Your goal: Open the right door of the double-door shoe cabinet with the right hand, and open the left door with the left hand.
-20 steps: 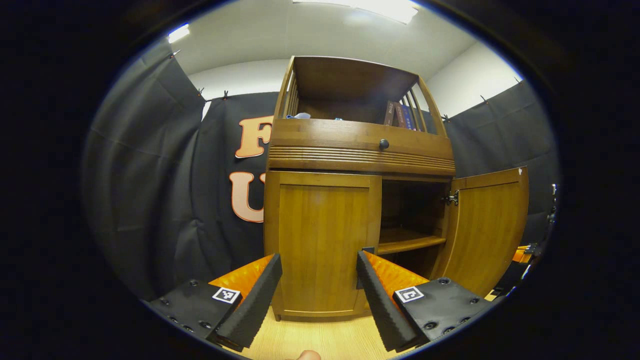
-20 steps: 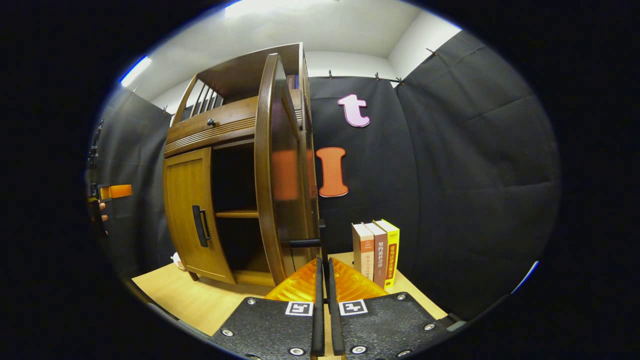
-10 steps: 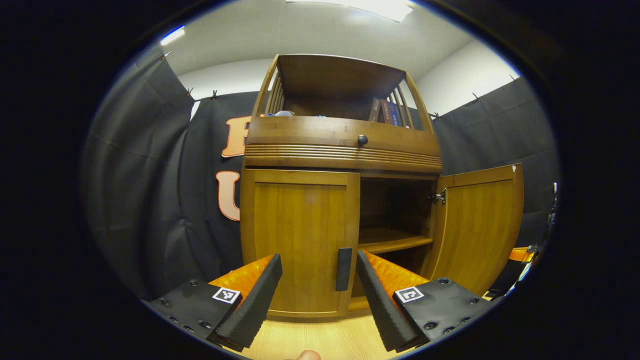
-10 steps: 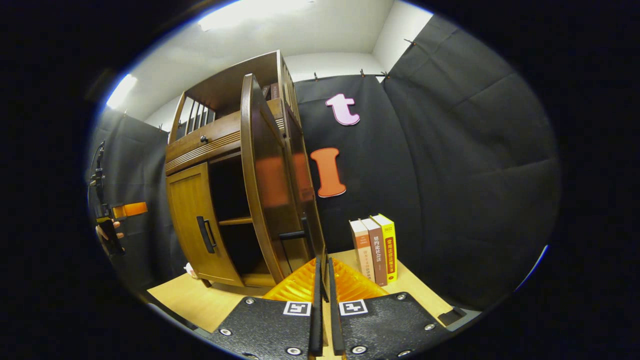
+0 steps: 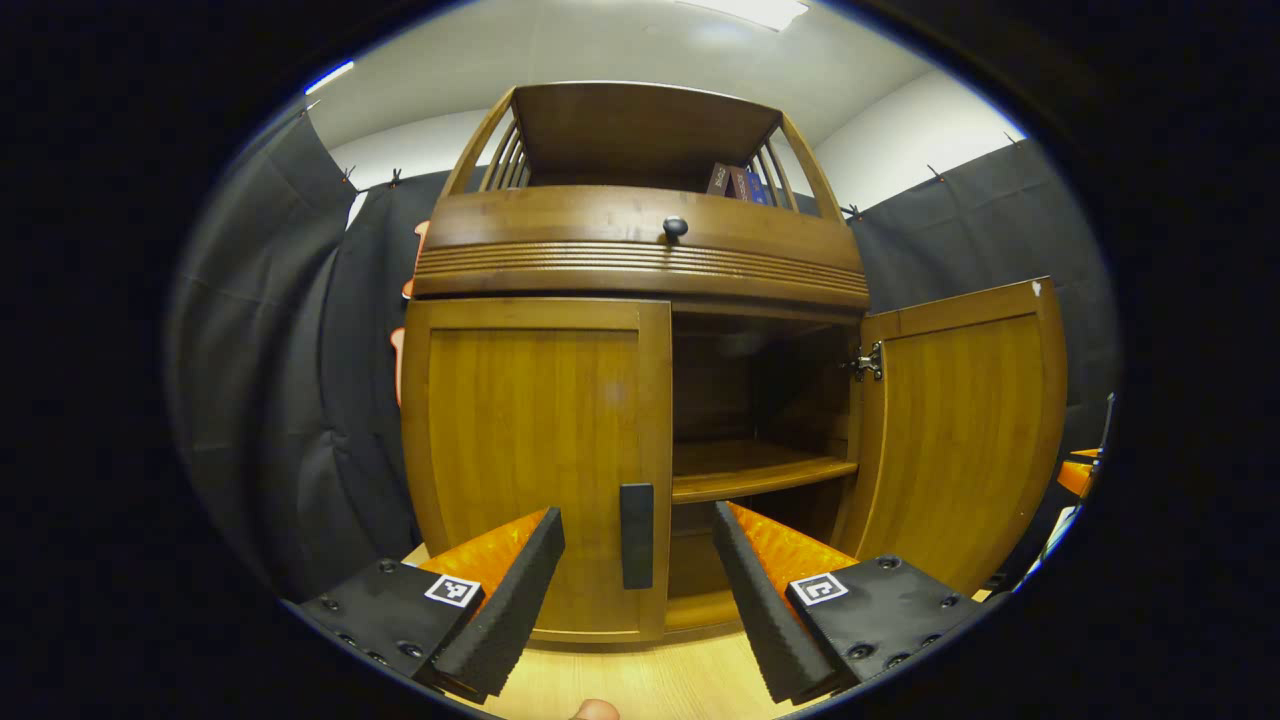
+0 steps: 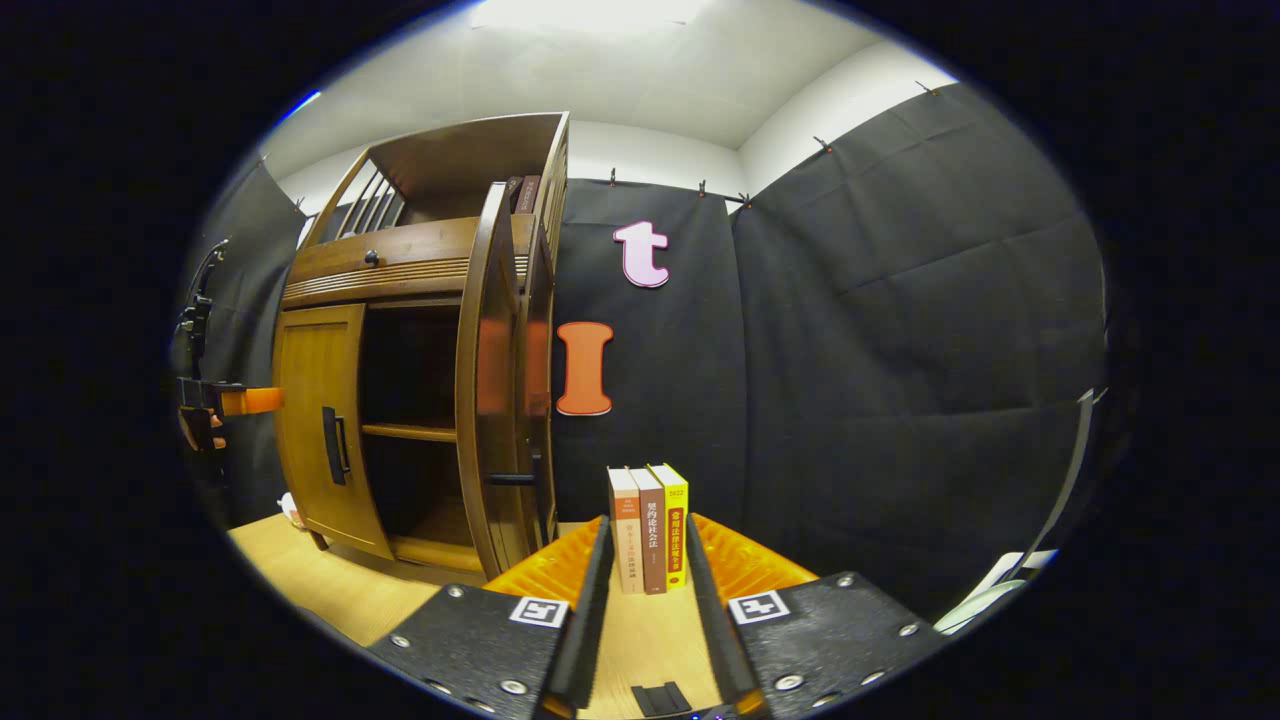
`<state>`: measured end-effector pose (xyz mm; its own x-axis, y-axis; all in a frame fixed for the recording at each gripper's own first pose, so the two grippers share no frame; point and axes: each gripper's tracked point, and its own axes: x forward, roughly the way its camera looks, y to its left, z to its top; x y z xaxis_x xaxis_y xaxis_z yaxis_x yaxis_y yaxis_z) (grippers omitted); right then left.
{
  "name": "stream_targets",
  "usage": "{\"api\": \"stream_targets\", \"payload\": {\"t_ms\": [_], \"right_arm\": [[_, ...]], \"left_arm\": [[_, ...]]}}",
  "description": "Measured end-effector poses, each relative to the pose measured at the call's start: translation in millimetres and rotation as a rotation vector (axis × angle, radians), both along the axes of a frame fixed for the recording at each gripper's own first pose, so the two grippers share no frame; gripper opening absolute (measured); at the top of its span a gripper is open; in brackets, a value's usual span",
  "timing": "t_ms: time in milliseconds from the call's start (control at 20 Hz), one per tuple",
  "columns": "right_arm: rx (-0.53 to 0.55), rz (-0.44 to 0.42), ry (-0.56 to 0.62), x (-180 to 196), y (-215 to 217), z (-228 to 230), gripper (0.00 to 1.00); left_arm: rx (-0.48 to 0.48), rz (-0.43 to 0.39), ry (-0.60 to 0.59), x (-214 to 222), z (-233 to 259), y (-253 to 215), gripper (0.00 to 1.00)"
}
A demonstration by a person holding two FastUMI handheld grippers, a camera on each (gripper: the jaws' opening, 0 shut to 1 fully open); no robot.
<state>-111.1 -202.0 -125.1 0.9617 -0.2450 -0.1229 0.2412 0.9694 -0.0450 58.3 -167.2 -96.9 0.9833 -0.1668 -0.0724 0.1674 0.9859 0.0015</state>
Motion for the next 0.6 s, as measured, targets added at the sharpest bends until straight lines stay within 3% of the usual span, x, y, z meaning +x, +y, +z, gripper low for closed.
{"api": "stream_targets", "payload": {"t_ms": [100,250,300,450,500,600], "right_arm": [[0.001,-0.01,-0.007,-2.7,-0.3,5.1,0.66],[0.013,-0.027,-0.02,-2.1,-4.4,9.7,0.84],[0.018,-0.032,-0.023,-2.3,-5.5,10.6,0.95],[0.036,-0.054,-0.036,-1.1,-9.6,14.1,0.92],[0.042,-0.061,-0.045,-1.4,-10.4,17.0,0.92],[0.047,-0.069,-0.056,-0.3,-12.7,19.9,0.92]], "left_arm": [[0.012,0.01,0.002,15.8,-11.6,-1.5,0.93],[0.038,0.039,0.016,40.7,-29.7,-1.2,1.0],[0.038,0.046,0.035,49.0,-37.3,-1.2,0.94],[0.027,0.056,0.062,72.6,-53.9,0.1,1.0],[0.03,0.063,0.057,80.3,-56.0,2.4,0.94],[0.04,0.073,0.055,91.5,-64.0,2.5,0.94]]}}
